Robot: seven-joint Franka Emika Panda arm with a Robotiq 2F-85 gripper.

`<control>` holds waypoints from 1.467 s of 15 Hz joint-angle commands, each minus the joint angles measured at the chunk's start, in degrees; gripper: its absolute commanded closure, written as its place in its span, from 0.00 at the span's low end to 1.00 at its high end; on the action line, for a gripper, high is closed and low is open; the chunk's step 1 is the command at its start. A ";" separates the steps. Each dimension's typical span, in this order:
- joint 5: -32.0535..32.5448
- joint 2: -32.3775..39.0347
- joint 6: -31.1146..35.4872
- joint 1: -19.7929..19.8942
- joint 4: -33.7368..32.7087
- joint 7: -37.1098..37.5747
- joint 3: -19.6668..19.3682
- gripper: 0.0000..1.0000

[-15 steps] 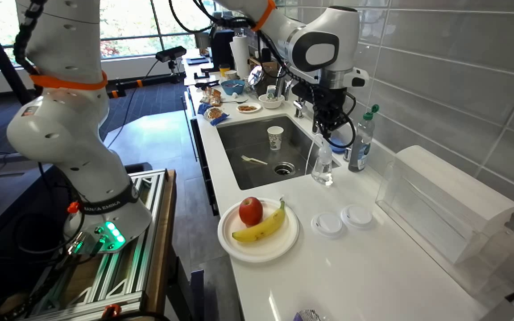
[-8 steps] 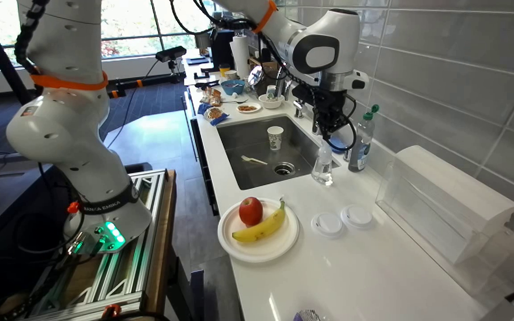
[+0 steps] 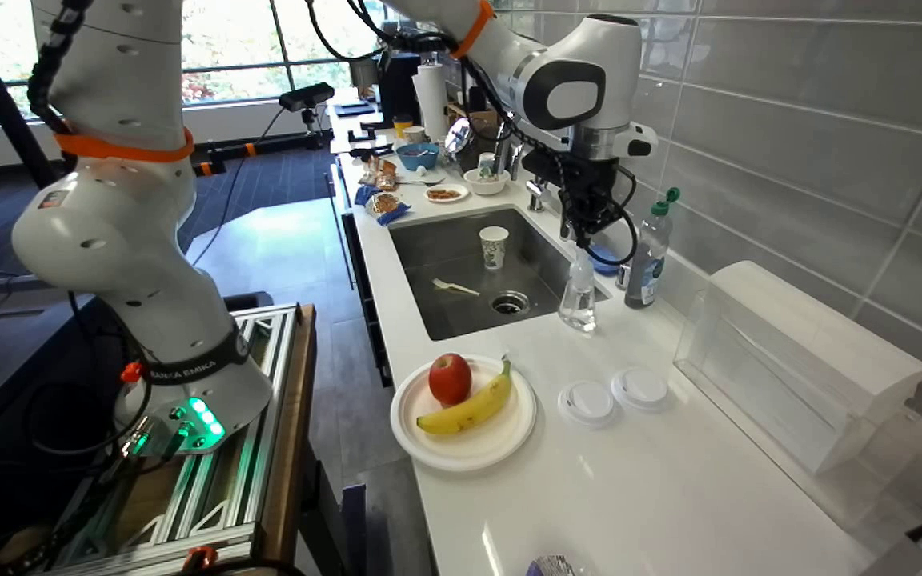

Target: Press on the soap dispenser

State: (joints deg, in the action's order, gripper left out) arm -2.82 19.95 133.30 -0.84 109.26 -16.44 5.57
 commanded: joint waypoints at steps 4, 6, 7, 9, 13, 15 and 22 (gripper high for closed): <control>0.99 1.13 -1.05 -0.53 0.90 1.39 -0.22 1.00; 1.06 0.91 -1.13 -0.50 0.92 1.67 -0.40 1.00; 1.04 0.76 -1.30 -0.47 0.88 1.73 -0.43 1.00; 0.99 0.37 -1.69 -0.47 0.77 1.91 -0.46 1.00; 1.44 -0.94 -1.84 -0.66 0.71 2.40 -0.63 1.00; 1.67 -1.91 -2.03 -0.69 0.82 2.88 -0.74 1.00; 2.02 -5.51 -2.46 -0.99 1.50 5.23 -0.85 1.00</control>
State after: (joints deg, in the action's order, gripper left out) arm -2.02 17.13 132.67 -1.00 109.52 -13.51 5.22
